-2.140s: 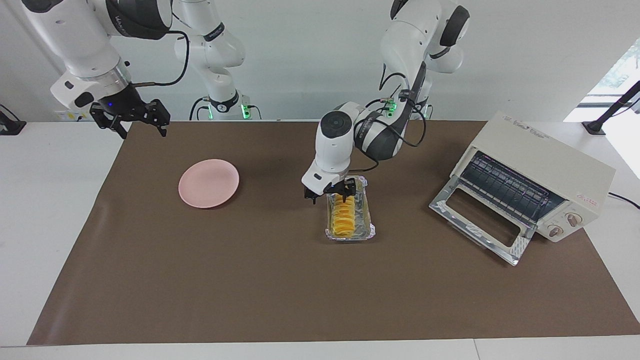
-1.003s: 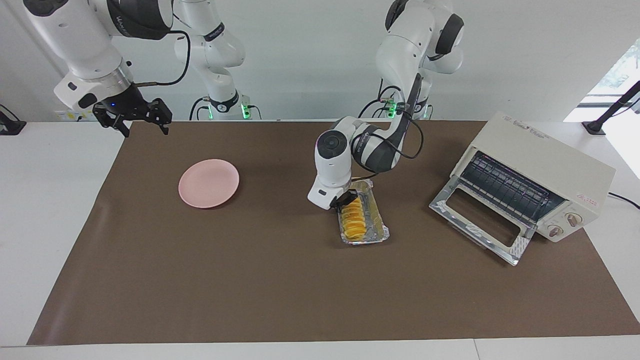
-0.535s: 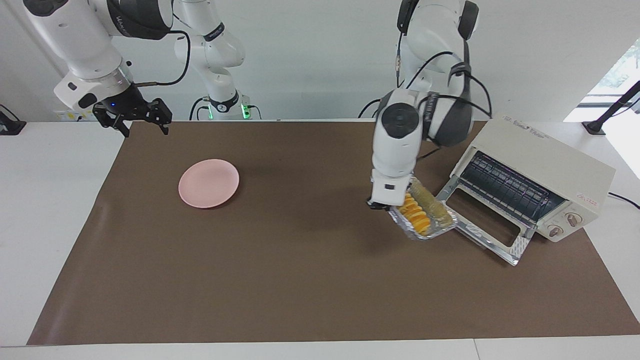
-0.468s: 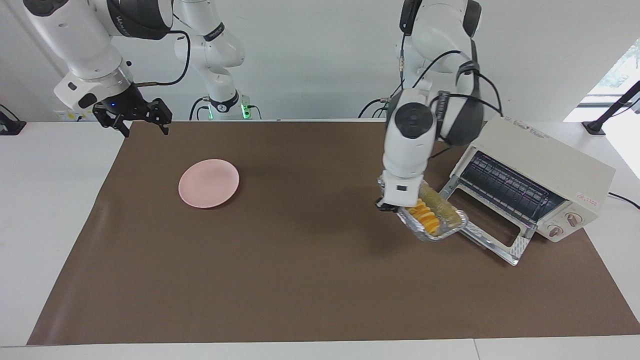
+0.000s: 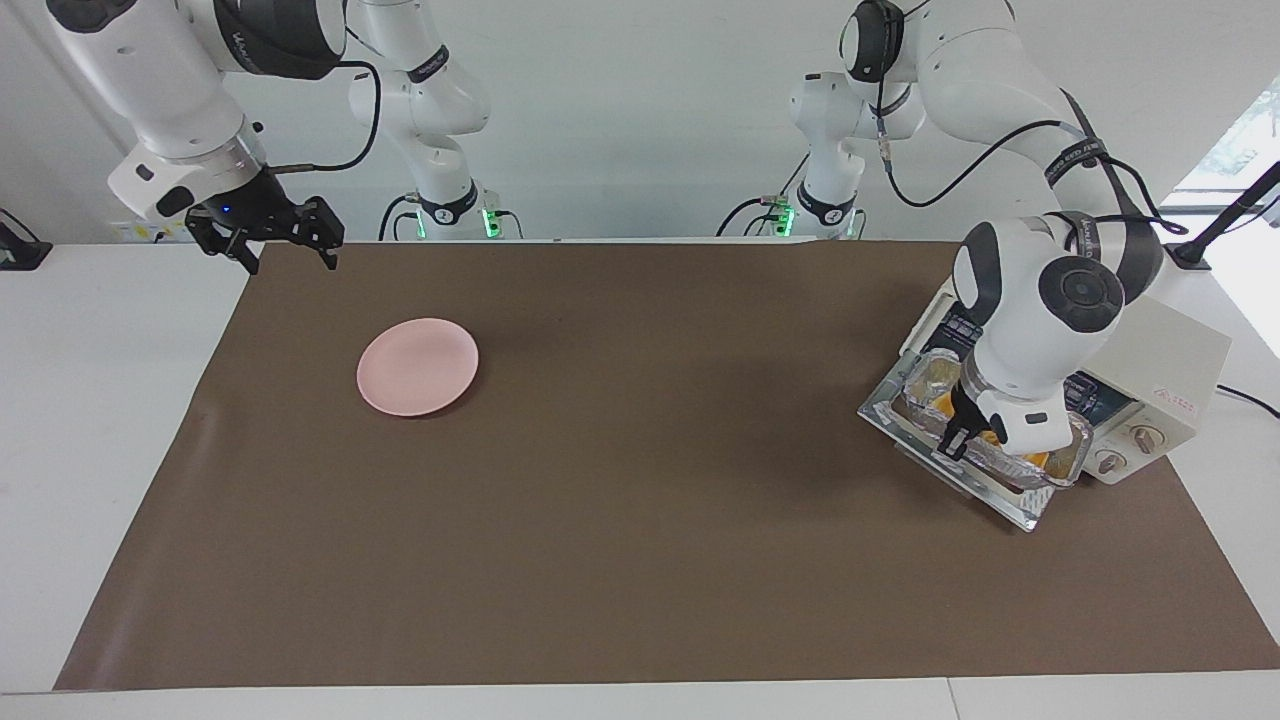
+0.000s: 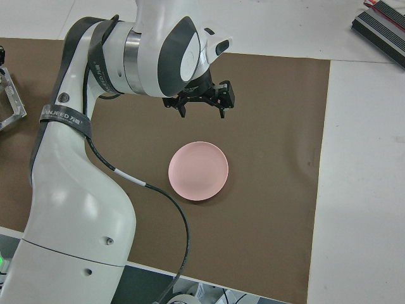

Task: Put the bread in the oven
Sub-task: 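Lift the foil tray with the left gripper and carry it into the oven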

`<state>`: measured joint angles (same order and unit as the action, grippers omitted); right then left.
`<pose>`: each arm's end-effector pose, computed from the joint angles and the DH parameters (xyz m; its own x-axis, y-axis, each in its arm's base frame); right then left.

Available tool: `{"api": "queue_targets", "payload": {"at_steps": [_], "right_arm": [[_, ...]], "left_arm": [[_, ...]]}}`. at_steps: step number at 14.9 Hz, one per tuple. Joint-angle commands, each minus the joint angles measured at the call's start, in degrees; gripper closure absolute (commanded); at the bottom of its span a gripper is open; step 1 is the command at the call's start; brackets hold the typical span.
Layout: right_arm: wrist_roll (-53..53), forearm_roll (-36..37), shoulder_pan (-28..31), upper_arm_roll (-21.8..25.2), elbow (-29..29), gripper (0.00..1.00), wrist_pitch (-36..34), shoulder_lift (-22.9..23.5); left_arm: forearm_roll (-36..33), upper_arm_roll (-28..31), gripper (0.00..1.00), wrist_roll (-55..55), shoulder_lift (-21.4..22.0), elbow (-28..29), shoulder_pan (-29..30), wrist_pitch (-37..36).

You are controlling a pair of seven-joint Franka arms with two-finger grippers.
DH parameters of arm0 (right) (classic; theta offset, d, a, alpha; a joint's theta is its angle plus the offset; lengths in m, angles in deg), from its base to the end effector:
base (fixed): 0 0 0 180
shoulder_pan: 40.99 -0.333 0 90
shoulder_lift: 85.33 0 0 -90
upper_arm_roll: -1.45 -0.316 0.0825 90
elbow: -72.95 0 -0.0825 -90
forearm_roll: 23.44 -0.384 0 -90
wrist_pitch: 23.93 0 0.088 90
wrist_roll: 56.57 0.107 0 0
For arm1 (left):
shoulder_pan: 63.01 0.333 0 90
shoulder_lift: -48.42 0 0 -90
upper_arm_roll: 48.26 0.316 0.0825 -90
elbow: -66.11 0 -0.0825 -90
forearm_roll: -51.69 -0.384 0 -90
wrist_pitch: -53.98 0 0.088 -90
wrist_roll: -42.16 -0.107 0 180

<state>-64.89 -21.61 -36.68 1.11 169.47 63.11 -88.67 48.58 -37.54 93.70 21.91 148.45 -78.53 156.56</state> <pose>0.5265 -0.0400 0.5986 0.9911 0.0745 -0.1105 0.0768 -0.9969 0.0164 0.6763 -0.0727 0.4219 0.7083 0.7047 0.0409 0.7004 -0.6945 -0.1643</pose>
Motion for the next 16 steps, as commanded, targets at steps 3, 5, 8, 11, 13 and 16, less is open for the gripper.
{"api": "queue_targets", "payload": {"at_steps": [3, 5, 8, 11, 13, 16], "right_arm": [[-0.6, -0.3, 0.9, -0.7, 0.9, 0.00, -0.4, -1.1], [-0.6, -0.3, 0.9, -0.7, 0.9, 0.00, -0.4, -1.1], [-0.6, -0.3, 0.9, -0.7, 0.9, 0.00, -0.4, -1.1], [-0.6, -0.3, 0.9, -0.7, 0.9, 0.00, -0.4, -1.1], [-0.6, -0.3, 0.9, -0.7, 0.9, 0.00, -0.4, -1.1], [-0.6, -0.3, 0.9, -0.7, 0.9, 0.00, -0.4, -1.1]], "left_arm": [[-3.4, 0.6, 1.00, 0.5, 6.4, 10.9, 0.0, 1.0], [-3.5, 1.2, 1.00, 0.7, 7.9, 14.2, 0.3, 1.0], [-3.7, 2.2, 1.00, 0.8, 9.1, 16.9, 0.7, 1.0], [-3.8, 2.5, 1.00, 0.4, 9.4, 17.7, 1.7, 1.0], [-3.9, 2.5, 1.00, 0.1, 9.6, 18.3, 2.2, 1.1], [-4.0, 2.6, 1.00, -0.5, 9.7, 18.4, 2.2, 1.1]]}}
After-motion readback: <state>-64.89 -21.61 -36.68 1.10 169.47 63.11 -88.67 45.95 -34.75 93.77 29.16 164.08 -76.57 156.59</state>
